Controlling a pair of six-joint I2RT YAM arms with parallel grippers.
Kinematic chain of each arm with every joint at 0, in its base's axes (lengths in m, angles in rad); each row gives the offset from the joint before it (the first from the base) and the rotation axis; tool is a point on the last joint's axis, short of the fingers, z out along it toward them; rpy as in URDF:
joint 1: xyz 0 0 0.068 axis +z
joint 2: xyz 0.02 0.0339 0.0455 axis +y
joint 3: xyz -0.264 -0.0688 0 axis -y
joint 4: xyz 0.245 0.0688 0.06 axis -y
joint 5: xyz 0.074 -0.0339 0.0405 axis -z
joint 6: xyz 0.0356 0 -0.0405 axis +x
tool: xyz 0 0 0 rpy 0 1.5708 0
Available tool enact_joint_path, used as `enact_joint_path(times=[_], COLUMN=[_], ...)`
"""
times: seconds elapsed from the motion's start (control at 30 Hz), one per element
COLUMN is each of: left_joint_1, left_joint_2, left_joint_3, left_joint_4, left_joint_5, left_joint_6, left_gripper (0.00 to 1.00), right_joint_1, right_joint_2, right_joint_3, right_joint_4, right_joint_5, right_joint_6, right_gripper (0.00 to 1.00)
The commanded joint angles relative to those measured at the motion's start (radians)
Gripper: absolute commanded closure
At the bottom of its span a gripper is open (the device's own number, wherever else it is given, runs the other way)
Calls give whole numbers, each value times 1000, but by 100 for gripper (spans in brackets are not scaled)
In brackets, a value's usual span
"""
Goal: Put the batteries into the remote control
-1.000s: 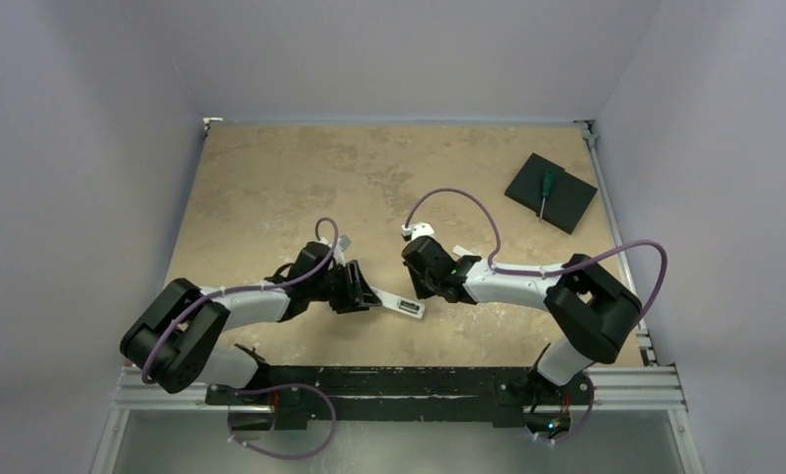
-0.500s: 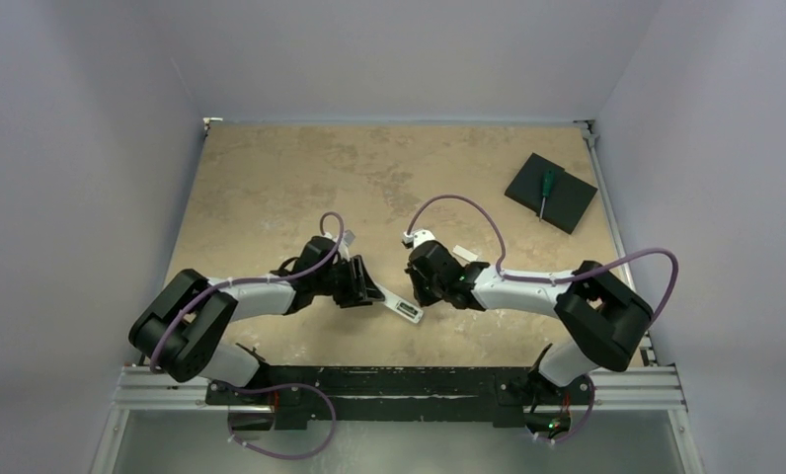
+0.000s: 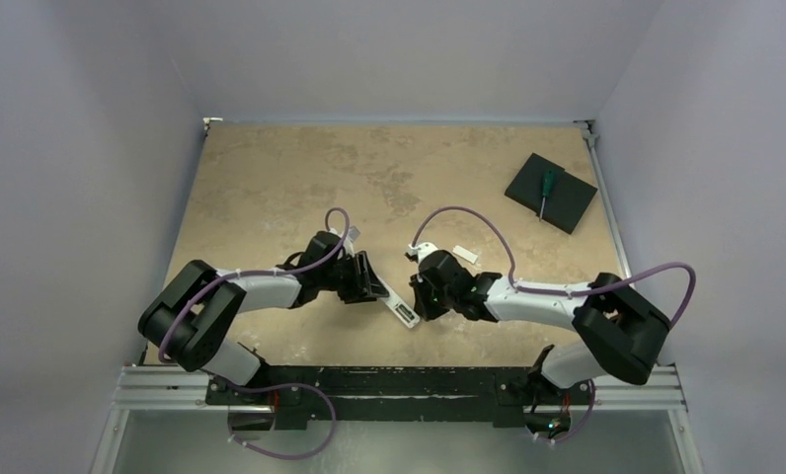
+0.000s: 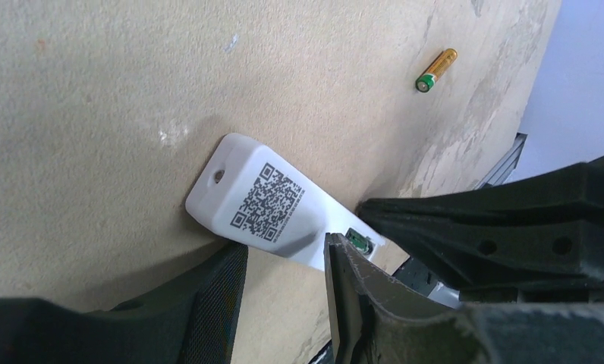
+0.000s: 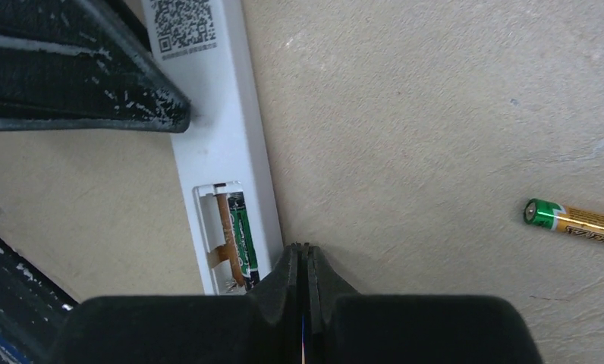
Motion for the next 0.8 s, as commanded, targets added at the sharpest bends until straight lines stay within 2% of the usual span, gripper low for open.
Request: enact_joint_path(times=[0.0,0.5,0.77], left_joint_1=[-10,-82,-133], left_joint_2=[35,151,214], left_joint_3=[43,129,188], left_joint_4=[25,43,47], left_joint_5=[-6,-14,-19], left_joint_6=[31,18,19], left_gripper=[58,58,58], right_joint_1=[10,12,12], right_joint_2=[-50,-241,-322], right_joint_3=[-24,-27,-45], right_joint_4=[11,-93,-112], right_joint_5=[-64,-18,3], right_joint_6=[-2,12,28], right_gripper=[100,100,96])
